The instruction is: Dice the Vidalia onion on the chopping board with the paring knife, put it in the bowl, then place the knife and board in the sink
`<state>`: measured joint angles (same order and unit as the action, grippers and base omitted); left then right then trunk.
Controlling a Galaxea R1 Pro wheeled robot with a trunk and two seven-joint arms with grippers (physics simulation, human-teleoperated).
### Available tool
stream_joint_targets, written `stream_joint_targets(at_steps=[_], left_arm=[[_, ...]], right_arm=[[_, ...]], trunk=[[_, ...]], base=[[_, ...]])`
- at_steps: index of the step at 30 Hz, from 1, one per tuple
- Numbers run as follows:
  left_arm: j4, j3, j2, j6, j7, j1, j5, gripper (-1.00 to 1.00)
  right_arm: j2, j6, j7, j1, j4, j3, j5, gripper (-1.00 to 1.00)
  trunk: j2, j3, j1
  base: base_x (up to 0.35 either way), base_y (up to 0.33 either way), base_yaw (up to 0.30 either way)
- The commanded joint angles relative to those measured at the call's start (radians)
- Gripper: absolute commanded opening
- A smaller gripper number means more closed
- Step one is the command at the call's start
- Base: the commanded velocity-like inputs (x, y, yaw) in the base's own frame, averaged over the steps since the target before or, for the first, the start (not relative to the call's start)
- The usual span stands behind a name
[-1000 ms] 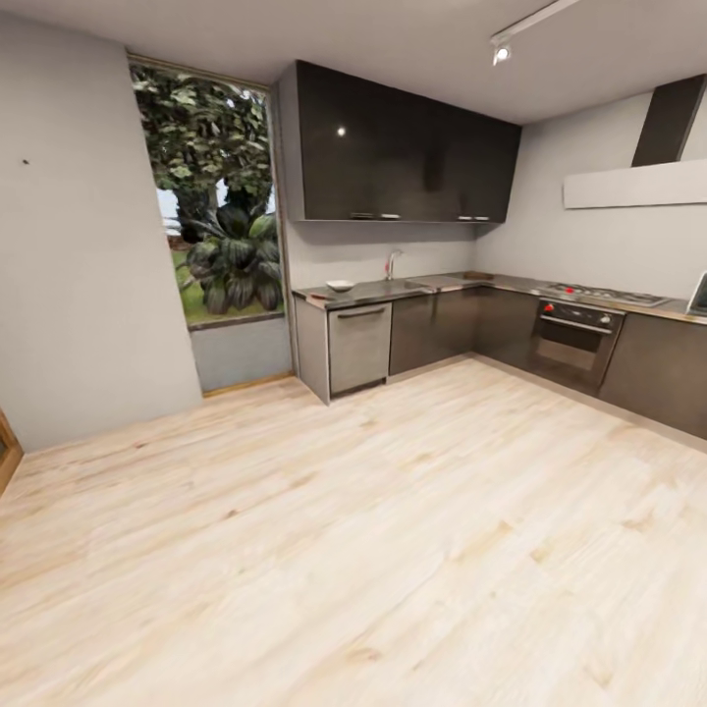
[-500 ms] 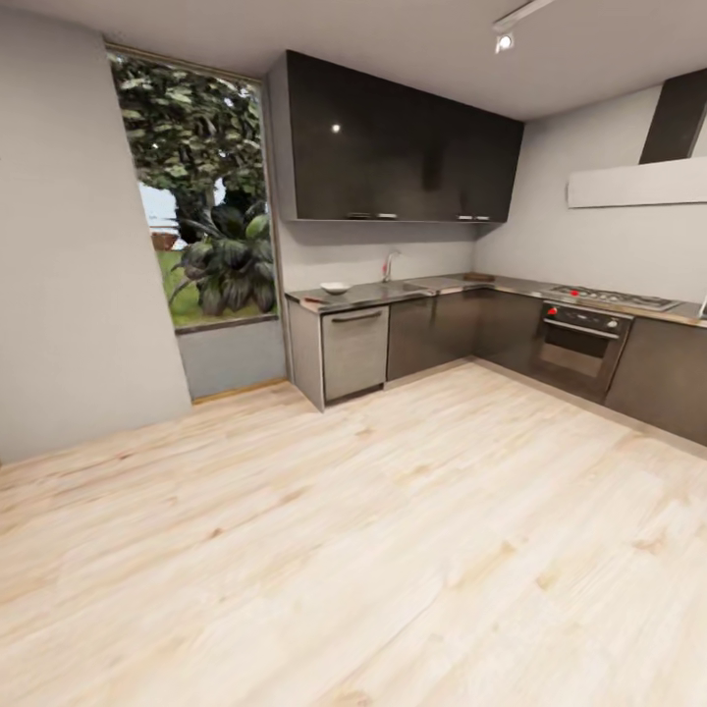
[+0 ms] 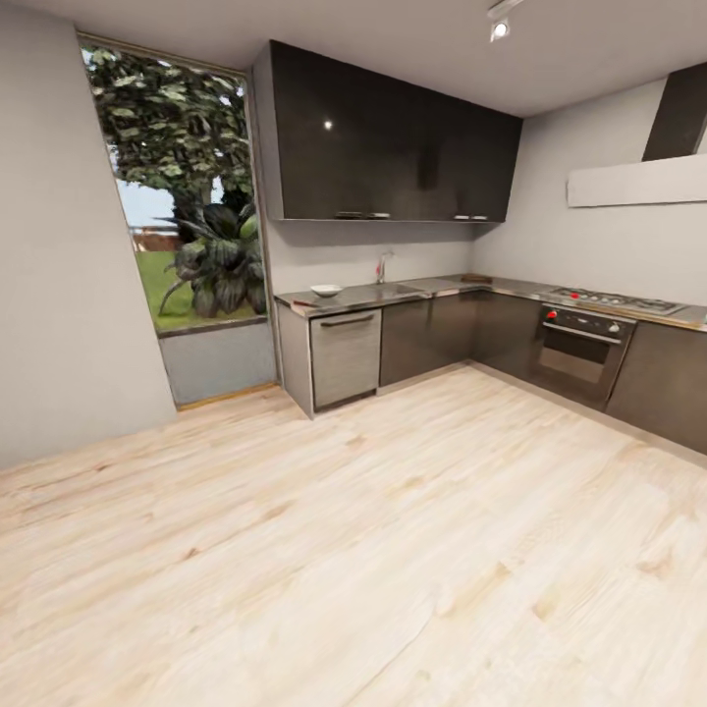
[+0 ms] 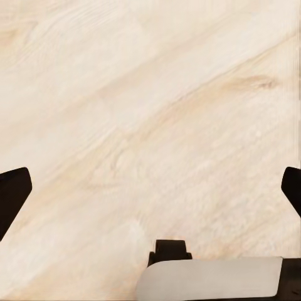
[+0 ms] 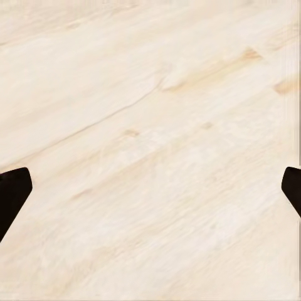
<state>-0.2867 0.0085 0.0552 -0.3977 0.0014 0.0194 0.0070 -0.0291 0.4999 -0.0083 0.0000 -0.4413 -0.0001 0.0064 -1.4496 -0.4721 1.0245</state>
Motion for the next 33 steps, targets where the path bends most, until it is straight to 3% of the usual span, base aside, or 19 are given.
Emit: stream_joint_targets(at_steps=[1, 33], left_arm=[[-0.002, 0.001, 0.000, -0.001, 0.000, 0.001, 0.001, 1.00], [-0.002, 0.001, 0.000, -0.001, 0.000, 0.001, 0.001, 1.00]], right_arm=[[0.000, 0.002, -0.001, 0.000, 0.000, 0.000, 0.001, 1.00], [0.000, 0.002, -0.001, 0.000, 0.000, 0.000, 0.001, 1.00]], trunk=[[0.000, -0.001, 0.001], [0.000, -0.001, 0.001]], base=[[0.256, -0.209, 0.000], [0.254, -0.211, 0.000]])
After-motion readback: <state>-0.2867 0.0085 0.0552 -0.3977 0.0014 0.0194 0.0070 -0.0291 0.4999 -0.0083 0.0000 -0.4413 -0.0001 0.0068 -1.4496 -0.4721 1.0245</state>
